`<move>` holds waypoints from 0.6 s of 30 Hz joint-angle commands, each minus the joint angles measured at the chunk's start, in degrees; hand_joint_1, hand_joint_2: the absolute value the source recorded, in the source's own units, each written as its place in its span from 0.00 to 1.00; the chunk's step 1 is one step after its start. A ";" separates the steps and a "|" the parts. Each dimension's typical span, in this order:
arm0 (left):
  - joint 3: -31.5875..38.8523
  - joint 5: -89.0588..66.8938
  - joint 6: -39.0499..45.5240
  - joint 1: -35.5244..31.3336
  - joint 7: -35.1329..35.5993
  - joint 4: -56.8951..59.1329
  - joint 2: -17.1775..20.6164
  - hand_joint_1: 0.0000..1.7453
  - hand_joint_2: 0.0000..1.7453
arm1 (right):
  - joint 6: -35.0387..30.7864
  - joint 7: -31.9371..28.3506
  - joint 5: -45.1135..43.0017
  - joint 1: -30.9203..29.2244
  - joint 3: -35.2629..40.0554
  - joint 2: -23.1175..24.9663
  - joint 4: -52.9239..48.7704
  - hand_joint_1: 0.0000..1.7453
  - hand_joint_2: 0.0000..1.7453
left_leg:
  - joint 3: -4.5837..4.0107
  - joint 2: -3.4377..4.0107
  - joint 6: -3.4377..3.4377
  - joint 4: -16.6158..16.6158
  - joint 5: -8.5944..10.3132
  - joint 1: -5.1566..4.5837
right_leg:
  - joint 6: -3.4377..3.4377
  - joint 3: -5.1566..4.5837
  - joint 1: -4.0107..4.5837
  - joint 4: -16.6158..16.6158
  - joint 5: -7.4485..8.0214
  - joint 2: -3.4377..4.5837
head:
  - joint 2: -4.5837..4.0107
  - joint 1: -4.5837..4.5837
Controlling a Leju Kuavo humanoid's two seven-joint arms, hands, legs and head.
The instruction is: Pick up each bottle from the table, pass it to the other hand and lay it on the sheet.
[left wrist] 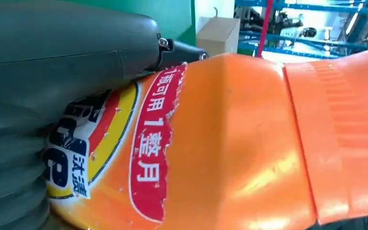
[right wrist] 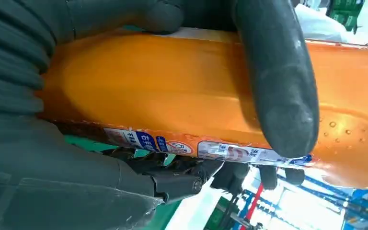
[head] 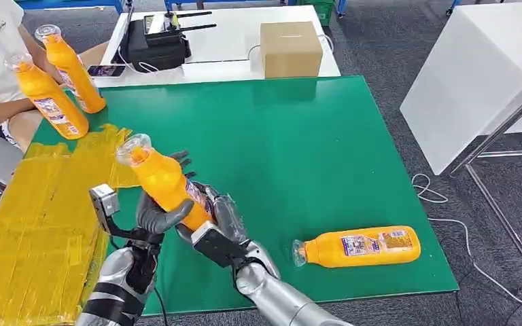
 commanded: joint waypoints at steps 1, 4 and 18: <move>2.97 0.29 0.77 -4.15 0.76 0.72 -1.49 1.00 1.00 | 0.29 -0.60 1.02 0.58 7.28 -0.81 3.73 1.00 1.00 | 0.16 -0.15 0.01 -0.03 -0.05 0.04 | -0.01 0.23 0.05 -0.06 -0.08 -0.20 | 0.00 -0.02; 2.97 0.29 0.77 -4.15 0.76 0.72 -1.49 1.00 1.00 | 0.29 -0.60 1.02 0.58 7.28 -0.81 3.73 1.00 1.00 | 0.20 -0.14 0.01 -0.02 -0.07 0.06 | -0.01 0.26 0.07 -0.06 -0.10 -0.20 | 0.00 -0.02; 5.42 2.15 2.18 -3.11 0.89 -1.50 -2.36 1.00 1.00 | -0.23 -0.57 1.01 0.37 6.04 -0.81 4.19 1.00 1.00 | 0.10 -0.13 0.00 -0.02 -0.03 0.04 | -0.01 0.16 0.05 -0.05 -0.06 -0.16 | 0.00 -0.04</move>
